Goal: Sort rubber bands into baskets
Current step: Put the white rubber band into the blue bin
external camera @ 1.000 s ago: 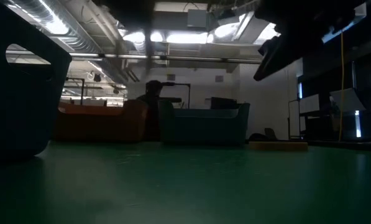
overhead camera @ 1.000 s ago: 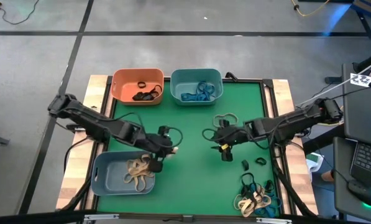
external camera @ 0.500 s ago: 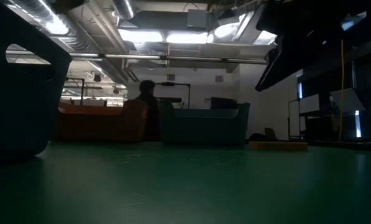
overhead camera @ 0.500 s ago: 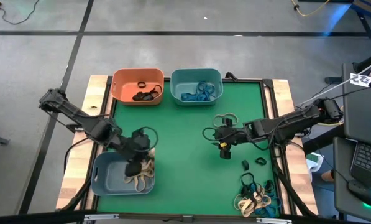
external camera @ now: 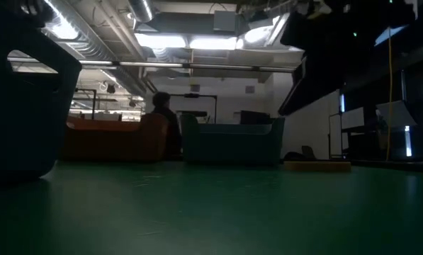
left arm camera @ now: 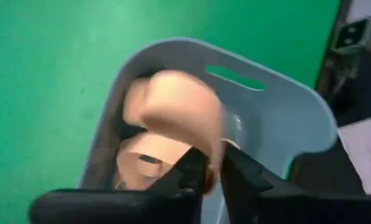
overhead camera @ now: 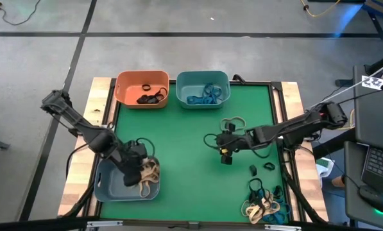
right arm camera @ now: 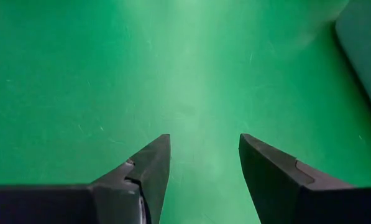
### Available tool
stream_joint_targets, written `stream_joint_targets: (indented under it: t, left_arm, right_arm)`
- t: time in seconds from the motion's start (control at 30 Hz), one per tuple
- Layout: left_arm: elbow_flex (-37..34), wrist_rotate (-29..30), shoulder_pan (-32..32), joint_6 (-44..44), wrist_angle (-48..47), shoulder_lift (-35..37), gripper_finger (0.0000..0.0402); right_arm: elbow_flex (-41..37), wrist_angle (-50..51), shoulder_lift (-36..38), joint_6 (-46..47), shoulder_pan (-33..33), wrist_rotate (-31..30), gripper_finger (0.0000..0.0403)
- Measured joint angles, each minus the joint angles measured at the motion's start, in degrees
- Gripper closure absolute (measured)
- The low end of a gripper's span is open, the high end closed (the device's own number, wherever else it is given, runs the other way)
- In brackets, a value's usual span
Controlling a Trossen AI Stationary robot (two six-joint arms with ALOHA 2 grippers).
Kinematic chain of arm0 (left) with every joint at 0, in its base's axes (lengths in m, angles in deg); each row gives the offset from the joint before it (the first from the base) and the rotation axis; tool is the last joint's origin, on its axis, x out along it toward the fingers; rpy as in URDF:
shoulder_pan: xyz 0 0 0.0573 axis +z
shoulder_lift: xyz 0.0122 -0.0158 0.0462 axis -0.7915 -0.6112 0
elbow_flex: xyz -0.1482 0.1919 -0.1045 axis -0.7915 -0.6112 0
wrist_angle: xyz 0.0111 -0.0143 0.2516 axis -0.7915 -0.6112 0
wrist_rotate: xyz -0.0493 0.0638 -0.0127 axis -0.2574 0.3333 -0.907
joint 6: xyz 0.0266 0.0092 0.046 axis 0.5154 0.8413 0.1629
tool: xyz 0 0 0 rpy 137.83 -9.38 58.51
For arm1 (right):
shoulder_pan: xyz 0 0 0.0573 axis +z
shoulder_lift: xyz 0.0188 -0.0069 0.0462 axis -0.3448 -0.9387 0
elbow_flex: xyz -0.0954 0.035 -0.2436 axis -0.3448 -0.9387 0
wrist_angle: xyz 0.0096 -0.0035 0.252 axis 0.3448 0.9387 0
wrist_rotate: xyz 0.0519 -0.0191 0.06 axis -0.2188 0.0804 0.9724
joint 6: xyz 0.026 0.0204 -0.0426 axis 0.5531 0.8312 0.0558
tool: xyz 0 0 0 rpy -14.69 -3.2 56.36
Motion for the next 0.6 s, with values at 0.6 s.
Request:
stream_joint_targets:
  t: [0.6]
  left_arm:
    - [-2.2, 0.5, 3.5, 9.8, 0.0, 1.1, 0.0226]
  right_arm:
    - [1.5, 19.4, -2.0, 8.2, -5.6, -5.8, 0.021]
